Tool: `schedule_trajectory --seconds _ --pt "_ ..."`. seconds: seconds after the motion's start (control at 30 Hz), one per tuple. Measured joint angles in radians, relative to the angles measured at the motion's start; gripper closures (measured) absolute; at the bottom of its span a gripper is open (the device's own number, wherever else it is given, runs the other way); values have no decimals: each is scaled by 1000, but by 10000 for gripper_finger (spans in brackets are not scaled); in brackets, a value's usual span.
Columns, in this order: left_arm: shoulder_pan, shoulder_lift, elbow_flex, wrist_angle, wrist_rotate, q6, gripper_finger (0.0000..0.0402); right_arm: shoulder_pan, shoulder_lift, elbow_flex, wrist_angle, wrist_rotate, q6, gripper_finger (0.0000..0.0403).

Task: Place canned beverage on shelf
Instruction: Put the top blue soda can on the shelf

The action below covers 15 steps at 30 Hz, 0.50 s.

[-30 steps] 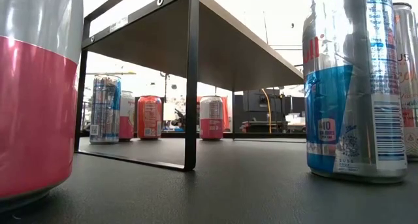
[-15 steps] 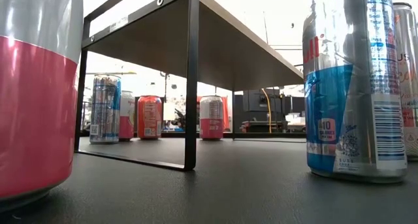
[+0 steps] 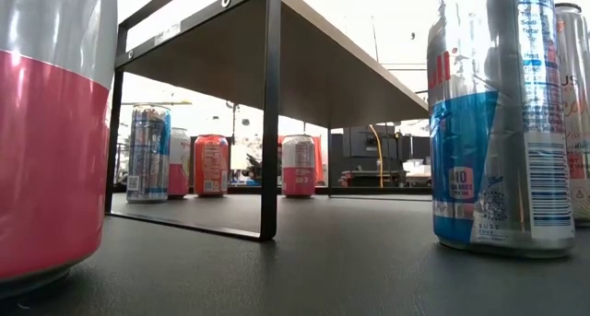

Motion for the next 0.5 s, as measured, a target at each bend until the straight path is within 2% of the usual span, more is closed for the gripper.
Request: schedule_trajectory --seconds 0.5 --pt "40 32 0 40 66 -53 2 0 3 0 0 1 -18 194"
